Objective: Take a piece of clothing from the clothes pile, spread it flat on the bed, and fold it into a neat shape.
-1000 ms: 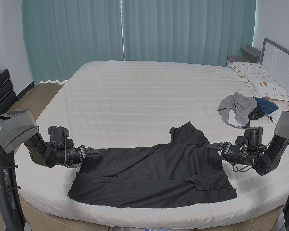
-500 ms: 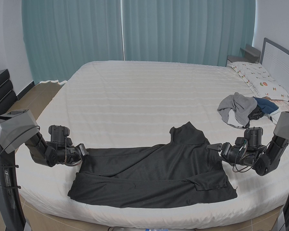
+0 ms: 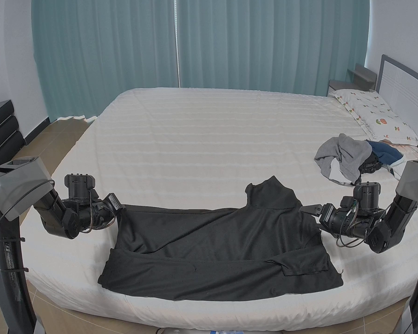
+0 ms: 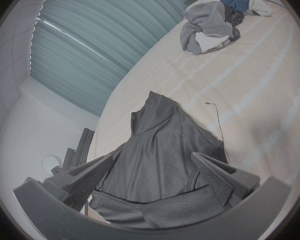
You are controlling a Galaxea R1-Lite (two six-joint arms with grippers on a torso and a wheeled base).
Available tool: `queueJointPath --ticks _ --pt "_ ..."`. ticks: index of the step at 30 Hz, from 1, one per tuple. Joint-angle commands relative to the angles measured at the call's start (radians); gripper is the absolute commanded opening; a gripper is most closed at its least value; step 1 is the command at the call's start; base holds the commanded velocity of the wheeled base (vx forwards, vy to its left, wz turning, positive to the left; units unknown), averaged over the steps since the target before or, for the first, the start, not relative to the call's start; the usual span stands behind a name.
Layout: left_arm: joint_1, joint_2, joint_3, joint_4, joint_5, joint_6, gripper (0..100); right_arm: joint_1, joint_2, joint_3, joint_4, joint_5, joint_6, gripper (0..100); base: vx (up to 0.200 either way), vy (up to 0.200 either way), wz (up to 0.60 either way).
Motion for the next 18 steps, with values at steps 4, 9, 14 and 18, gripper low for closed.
queueJointPath --ticks 4,9,14,18 --pt "0.021 -0.01 -0.03 -0.008 0.0 -0.091 0 0.001 0.028 0.0 -0.063 -0.009 -0.002 100 0.0 0.0 0.0" --pt "0.033 -0.022 -0.03 -0.057 -0.019 -0.174 0 -0.007 0.037 -0.04 -0.051 -0.011 -0.005 100 0.0 0.0 0.0" --pt "0.033 -0.025 -0.027 -0.106 -0.022 -0.182 0 -0.002 0.071 -0.127 -0.028 -0.046 -0.01 100 0.0 0.0 0.0" --pt "0.033 -0.014 -0.036 -0.145 -0.02 -0.197 0 0.004 0.102 -0.261 0.099 -0.069 -0.013 100 0.0 0.0 0.0"
